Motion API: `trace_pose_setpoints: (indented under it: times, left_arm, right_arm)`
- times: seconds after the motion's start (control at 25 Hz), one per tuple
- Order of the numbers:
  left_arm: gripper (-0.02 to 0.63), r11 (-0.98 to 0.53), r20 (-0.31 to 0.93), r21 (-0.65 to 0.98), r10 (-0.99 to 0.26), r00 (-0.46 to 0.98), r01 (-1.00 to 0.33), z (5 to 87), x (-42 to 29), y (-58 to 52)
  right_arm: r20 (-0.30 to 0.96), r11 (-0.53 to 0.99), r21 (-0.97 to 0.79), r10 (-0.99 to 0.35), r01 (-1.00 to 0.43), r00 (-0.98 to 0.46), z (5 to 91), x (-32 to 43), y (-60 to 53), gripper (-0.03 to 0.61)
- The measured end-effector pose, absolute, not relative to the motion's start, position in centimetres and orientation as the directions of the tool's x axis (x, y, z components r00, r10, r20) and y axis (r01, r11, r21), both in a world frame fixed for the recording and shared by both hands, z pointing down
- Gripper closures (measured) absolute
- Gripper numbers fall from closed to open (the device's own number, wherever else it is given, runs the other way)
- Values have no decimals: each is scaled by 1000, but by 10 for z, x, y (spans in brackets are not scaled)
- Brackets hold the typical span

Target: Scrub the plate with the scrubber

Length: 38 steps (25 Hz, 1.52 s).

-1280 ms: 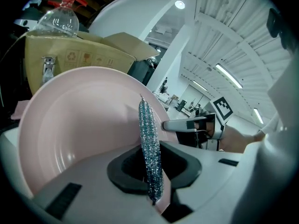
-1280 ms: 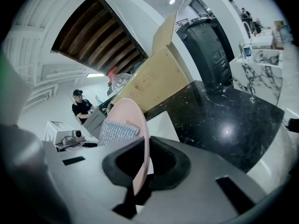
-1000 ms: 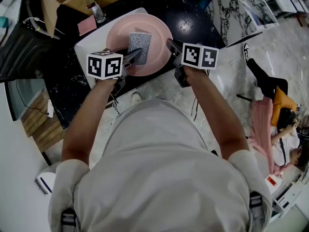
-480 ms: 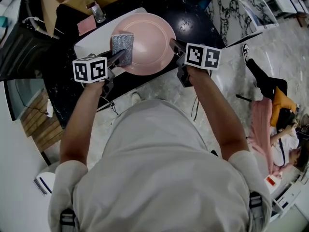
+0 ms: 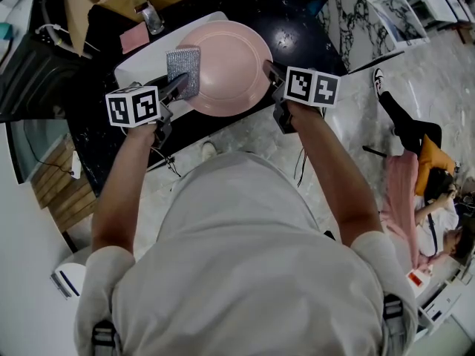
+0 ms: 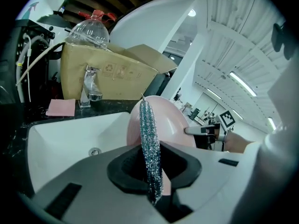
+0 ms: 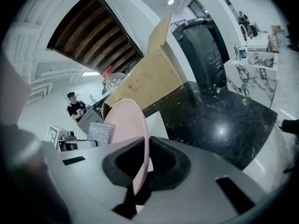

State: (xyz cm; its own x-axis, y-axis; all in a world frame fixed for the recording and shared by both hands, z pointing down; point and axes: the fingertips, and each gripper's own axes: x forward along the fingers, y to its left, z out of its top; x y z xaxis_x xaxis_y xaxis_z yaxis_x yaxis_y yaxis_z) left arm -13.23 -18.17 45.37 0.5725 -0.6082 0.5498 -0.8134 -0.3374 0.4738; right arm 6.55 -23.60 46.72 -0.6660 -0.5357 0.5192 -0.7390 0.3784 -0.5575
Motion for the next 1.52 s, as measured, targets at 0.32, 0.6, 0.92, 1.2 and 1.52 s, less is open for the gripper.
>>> trace_pose_setpoints:
  times: [0.32,0.6,0.92,1.2,1.52]
  left_arm:
    - [548,-408,444,543,-601,664,-733,424,-53,-188]
    - [548,-388,405,584,-621,671,-713,428,-9,-191]
    - [548,-374,427,589,-608,669,-716,450,-8,-176]
    - [546,-380,466,554,-596,654,-740,461,-27,-162]
    - [546,-402,517,486,-584,626,-776,465,-53,-154]
  right_arm:
    - [513,387,-555,-537,-736,-670,463,55,-238,554]
    - [505,371,-562,-554,-739,-662,461,51,-238,555]
    - [499,365,-566,-562,-739,-660,461,57,-239,554]
    - [500,376,-565,-553,-735,-667,462,55,-239,554]
    - [498,389,-567,-540,-726,-678,463,54,-238,554]
